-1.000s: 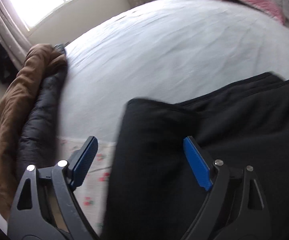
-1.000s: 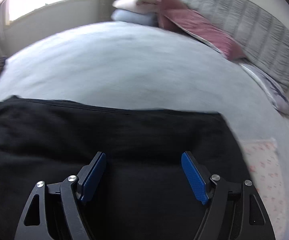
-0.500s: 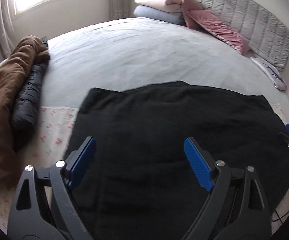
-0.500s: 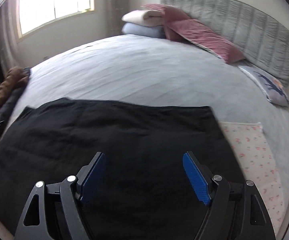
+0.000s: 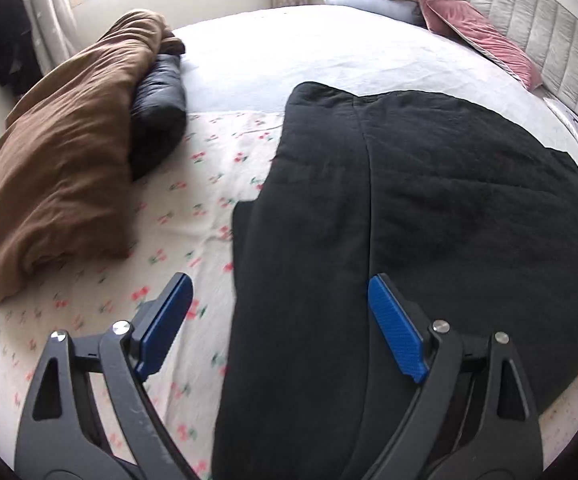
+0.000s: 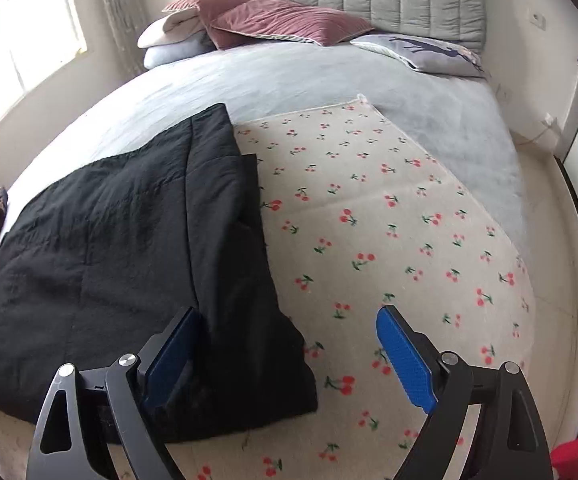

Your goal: Fold large clothes

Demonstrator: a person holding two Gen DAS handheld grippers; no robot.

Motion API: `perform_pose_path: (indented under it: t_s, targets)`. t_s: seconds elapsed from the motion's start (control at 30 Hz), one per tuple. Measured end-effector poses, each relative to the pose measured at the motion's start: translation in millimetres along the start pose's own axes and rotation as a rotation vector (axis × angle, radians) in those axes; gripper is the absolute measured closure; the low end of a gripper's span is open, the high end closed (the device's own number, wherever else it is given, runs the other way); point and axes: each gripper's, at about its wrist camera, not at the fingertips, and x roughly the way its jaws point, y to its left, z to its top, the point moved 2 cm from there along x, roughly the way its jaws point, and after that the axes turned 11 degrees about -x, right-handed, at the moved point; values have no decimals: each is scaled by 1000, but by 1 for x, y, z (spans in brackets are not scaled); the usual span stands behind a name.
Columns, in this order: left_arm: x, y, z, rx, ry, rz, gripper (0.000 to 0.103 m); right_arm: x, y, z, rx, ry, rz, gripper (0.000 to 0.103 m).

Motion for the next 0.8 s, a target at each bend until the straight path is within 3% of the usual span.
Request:
perform_pose_path:
  t_s: [0.2,0.3,0.43,0.57,0.67,0.8]
  targets:
    - [-78,-15,-45,33,-42,-31,12,-66,44,-12,-79,-90,49,12]
    - [-112,-18,-76,-6,-41,-53,3,-97,82,-27,-124,-127,62,12]
    - [-143,-25,-115,-64,-2,-109,1,-136,120,-55,-154,-123,99,11]
    - [-161,-45,-152,-31,20,-111,1,-157,149,-80,-185,-112,92,11]
    - [-164,-61,-175,-9,27,-57,1,-158,166,-98,-200,-84,73,11]
    - [-165,-72,-193,-8,19,-56,1,-155,186,-117,-217,-70,65,11]
